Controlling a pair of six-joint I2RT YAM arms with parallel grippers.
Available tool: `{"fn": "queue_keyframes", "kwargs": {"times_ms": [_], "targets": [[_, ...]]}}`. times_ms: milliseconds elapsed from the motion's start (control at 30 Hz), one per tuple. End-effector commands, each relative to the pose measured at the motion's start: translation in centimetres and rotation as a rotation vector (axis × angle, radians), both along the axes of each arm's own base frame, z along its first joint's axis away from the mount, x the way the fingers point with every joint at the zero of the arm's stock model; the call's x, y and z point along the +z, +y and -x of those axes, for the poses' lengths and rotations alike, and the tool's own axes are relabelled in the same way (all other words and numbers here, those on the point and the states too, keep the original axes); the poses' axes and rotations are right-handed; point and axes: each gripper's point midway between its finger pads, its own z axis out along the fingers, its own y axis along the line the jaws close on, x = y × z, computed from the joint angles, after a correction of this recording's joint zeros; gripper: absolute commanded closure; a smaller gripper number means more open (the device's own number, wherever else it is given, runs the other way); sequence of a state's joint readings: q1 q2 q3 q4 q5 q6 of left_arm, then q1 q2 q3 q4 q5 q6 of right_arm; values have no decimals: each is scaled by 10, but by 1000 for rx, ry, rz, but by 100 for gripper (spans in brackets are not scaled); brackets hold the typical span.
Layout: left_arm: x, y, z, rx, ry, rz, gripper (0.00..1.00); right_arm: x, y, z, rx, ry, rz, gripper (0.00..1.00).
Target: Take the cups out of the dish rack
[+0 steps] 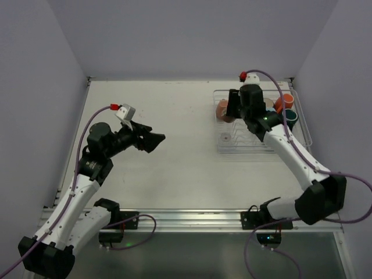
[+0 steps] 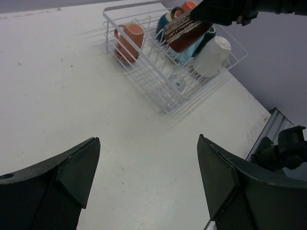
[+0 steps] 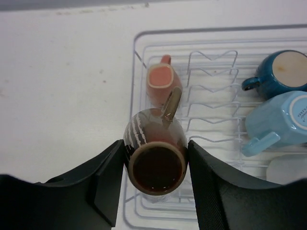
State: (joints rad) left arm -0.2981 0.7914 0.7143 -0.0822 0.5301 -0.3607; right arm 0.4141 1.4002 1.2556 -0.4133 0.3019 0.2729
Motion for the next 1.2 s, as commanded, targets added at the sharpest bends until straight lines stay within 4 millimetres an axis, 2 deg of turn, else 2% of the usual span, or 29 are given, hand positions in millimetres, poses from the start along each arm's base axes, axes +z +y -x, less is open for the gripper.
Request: {"fn": "queue_keyframes", "kwargs": {"times_ms": [0, 67, 100, 133, 167, 200, 233, 267, 333, 500, 600, 633, 767, 800, 833, 867, 900, 933, 967, 1067, 1167], "targets": [[38, -20, 14, -117, -15, 139, 11, 56, 18, 16, 67, -167, -199, 76], [40, -26, 18, -162, 10, 175, 4, 74, 42, 41, 188, -210, -372, 76], [49, -30, 19, -181, 13, 219, 3, 80, 52, 50, 234, -222, -445, 76], [45, -33, 21, -199, 33, 239, 1, 99, 65, 57, 307, -282, -534, 76], [43, -37, 23, -233, 56, 263, 0, 97, 84, 80, 399, -225, -667, 76], [53, -40, 25, -260, 52, 314, 0, 105, 92, 87, 441, -232, -742, 76], [48, -43, 27, -277, 76, 333, 0, 111, 102, 93, 495, -260, -810, 76], [47, -47, 28, -302, 98, 351, 0, 114, 113, 105, 538, -209, -904, 76], [52, -51, 30, -321, 106, 394, 0, 128, 126, 116, 612, -221, -977, 76], [52, -69, 28, -338, 132, 411, 10, 133, 148, 134, 723, -183, -1096, 76], [48, -81, 28, -360, 154, 419, 16, 125, 157, 138, 745, -139, -1129, 76], [43, -87, 28, -373, 173, 416, 21, 120, 159, 137, 743, -128, -1134, 76], [38, -89, 26, -348, 187, 414, 27, 112, 161, 134, 714, -109, -1172, 78], [34, -86, 23, -319, 193, 404, 27, 108, 161, 133, 701, -104, -1173, 79], [38, -79, 17, -247, 166, 406, 27, 107, 160, 130, 686, -108, -1174, 79], [26, -73, 13, -189, 189, 363, 27, 104, 160, 129, 678, -101, -1171, 79], [24, -67, 10, -141, 183, 349, 27, 98, 161, 128, 668, -86, -1167, 79], [31, -59, 12, -101, 152, 348, 27, 94, 161, 125, 658, -81, -1161, 79], [23, -48, 5, -13, 158, 327, 26, 90, 161, 123, 647, -79, -1157, 79], [17, -34, 7, 67, 171, 329, 23, 80, 162, 116, 618, -68, -1148, 79], [10, -40, 18, 19, 237, 355, 25, 74, 164, 109, 596, -60, -1146, 79]]}}
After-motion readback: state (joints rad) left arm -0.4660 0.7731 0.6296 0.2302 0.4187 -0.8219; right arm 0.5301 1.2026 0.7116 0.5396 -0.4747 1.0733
